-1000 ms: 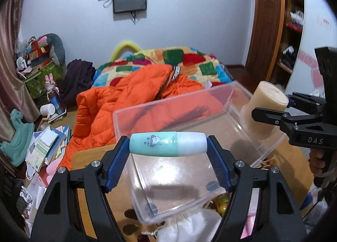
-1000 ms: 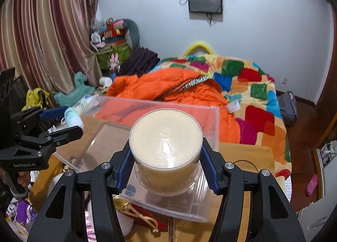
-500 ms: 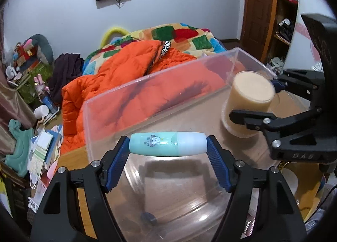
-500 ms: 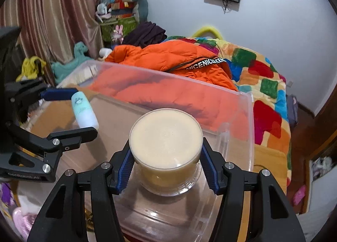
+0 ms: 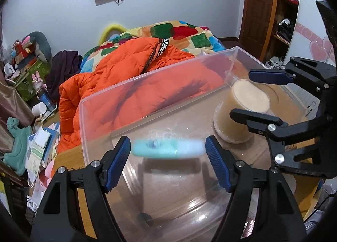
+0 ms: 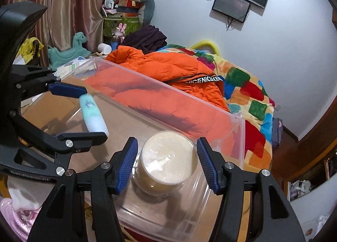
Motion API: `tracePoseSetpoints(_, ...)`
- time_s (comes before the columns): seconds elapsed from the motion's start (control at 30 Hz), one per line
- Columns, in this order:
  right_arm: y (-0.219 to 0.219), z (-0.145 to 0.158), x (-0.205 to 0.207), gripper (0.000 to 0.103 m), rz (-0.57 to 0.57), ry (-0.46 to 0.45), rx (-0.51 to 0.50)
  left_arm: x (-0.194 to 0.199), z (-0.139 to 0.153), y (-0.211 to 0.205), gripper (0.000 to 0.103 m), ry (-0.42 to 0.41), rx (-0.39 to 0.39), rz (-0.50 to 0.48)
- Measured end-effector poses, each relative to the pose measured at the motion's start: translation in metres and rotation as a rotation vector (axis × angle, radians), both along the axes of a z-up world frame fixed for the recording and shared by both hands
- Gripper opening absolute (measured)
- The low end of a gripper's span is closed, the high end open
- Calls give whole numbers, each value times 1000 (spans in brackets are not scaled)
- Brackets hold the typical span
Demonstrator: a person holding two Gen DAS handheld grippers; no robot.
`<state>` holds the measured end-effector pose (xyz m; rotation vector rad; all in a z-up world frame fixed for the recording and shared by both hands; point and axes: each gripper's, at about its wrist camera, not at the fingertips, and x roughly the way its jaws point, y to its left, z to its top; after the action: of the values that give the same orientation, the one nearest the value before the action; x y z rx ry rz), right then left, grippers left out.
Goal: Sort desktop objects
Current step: 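Lower both held items into the clear box and open both grippers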
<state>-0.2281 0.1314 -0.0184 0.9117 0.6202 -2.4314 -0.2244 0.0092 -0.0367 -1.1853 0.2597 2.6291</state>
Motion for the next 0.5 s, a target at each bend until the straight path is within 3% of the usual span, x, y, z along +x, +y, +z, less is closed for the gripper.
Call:
tracePoseSetpoints(0.13,2,4,10,64,-6,18,0,4,1,0,74,4,-21,0)
tracePoseSetpoints(0.3,10,10,20,66,-25,30,-12,11,12,-3,75,28,-12,26)
tracePoseSetpoints(0.43,20,19,31,71,-47,47,-33,23,26,-8,91,70,13,44)
tracePoseSetpoints(0.5,26,25,36,75,-58,63,-48,31,34,-11,93,105,22,59)
